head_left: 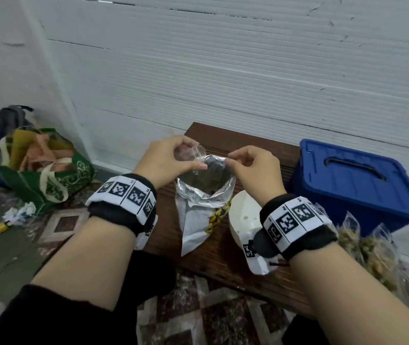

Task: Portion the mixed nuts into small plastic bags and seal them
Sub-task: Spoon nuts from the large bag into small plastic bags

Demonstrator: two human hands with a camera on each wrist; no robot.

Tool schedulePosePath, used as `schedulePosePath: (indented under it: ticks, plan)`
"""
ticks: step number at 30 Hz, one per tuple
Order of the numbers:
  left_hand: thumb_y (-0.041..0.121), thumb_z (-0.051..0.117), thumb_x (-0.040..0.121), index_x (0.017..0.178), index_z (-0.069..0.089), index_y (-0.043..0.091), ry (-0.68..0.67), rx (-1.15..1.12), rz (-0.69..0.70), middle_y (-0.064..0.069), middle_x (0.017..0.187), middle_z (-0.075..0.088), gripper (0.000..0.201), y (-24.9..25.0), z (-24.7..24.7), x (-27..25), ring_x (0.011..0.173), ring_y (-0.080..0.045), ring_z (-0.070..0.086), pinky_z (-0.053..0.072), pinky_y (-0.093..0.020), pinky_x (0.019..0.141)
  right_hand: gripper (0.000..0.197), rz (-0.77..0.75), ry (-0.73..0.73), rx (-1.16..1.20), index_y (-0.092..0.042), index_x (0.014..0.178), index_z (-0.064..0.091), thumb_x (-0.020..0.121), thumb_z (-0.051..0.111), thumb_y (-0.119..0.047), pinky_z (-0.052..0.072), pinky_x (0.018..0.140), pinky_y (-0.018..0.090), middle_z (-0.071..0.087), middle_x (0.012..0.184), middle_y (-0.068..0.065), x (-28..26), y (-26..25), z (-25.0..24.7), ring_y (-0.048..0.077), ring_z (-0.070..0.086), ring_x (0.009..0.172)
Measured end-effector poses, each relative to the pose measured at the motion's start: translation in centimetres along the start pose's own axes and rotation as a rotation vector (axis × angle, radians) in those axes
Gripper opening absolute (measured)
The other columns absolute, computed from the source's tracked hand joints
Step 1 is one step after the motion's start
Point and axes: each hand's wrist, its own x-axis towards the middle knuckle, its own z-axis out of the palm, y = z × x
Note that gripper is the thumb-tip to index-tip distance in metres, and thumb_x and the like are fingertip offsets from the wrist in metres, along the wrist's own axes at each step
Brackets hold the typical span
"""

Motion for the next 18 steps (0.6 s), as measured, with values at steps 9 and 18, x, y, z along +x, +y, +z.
schedulePosePath:
  ticks: [9,18]
  plan:
    - [0.044,0.083,0.064,0.106,0.064,0.032,-0.012,-0.027,0.004,0.018,0.093,0.065,0.048,-0.1,0.3,-0.2,0.087,0.005,0.061,0.046,-0.01,0.078,0.02,-0.297,-0.051,-0.289,-0.017,0.083,0.07,0.094,0.056,-0.025,0.044,0.077,0.04,0.059,0.064,-0.004,-0.9,0.3,1.3,0.027,0.052,0.073]
    - [0.049,0.08,0.064,0.111,0.065,0.03,-0.003,-0.037,0.006,0.018,0.094,0.066,0.052,-0.2,0.3,-0.3,0.088,0.005,0.062,0.049,-0.016,0.083,0.017,-0.267,-0.132,-0.2,-0.016,0.089,0.073,0.093,0.058,-0.022,0.041,0.076,0.031,0.068,0.073,0.0,-1.9,0.0,1.8,0.02,0.052,0.079]
